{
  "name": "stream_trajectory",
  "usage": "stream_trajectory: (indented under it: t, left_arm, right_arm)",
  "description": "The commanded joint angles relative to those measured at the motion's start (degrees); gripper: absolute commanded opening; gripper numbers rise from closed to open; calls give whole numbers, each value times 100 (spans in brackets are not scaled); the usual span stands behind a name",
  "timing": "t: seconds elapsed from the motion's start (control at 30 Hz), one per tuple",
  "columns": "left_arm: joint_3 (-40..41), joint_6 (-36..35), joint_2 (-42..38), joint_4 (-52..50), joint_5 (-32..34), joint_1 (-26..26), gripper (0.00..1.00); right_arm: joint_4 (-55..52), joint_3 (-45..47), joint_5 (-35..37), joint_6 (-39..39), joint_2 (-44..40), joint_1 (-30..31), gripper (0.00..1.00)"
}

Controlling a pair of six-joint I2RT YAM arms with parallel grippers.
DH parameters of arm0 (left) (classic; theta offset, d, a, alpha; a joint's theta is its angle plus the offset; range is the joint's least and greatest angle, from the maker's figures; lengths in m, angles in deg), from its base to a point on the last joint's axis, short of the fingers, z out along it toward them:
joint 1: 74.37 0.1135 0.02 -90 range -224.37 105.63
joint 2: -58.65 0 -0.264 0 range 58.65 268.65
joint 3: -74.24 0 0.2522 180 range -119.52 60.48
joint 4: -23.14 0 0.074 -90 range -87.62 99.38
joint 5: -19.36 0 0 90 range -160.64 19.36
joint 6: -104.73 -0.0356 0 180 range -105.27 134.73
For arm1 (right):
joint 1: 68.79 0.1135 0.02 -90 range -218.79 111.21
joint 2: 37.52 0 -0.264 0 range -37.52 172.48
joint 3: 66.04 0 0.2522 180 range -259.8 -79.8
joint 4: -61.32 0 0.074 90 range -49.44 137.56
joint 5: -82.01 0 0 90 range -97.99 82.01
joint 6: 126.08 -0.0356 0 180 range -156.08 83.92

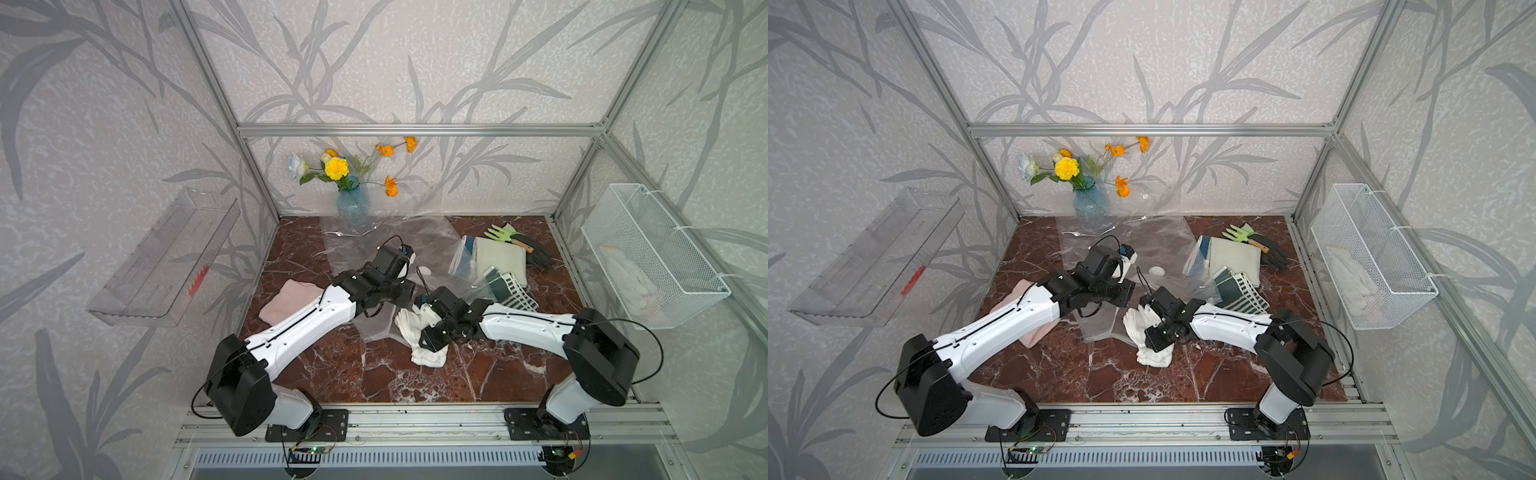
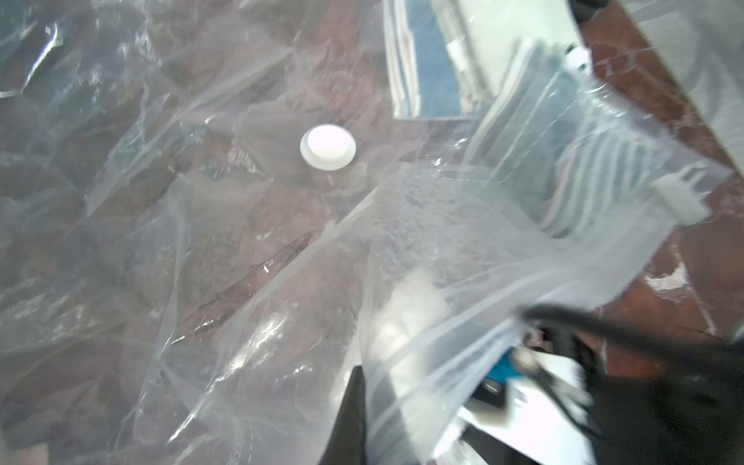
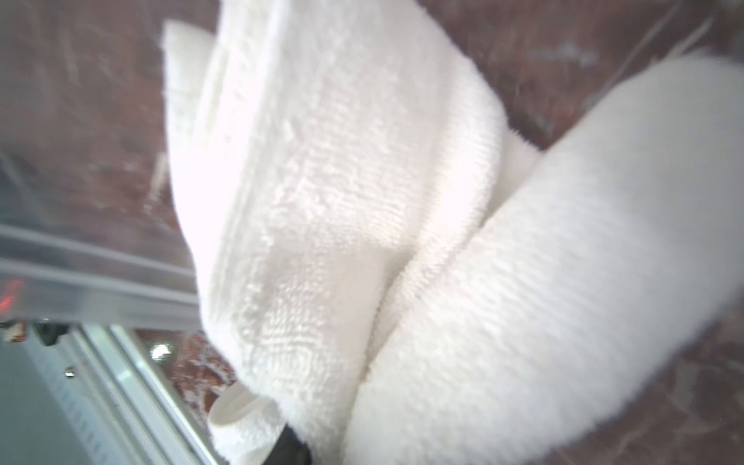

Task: Place the folded towel into the vacuum bag
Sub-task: Place the towel in the vacuum bag.

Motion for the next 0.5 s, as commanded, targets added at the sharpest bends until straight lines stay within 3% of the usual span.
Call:
stream_trajectory:
  t: [0.0,0.2,0.33,0.47]
  left_arm:
    - [-245,105,-205,225,-193,4,0]
    - [39,167,-171,490,-429,4,0]
    - [337,206,-116,751,-563,-3,0]
    - [441,257,-43,900,-665,-5,0]
  right_arm:
    - [-427,31,286,-3,159,-28,0]
    - [-363,-31,151,-14,-7,-139,0]
    - [-331,-334,-276,84,-236,-179,5]
    - [-394,-918,-630,144,78,-188,10]
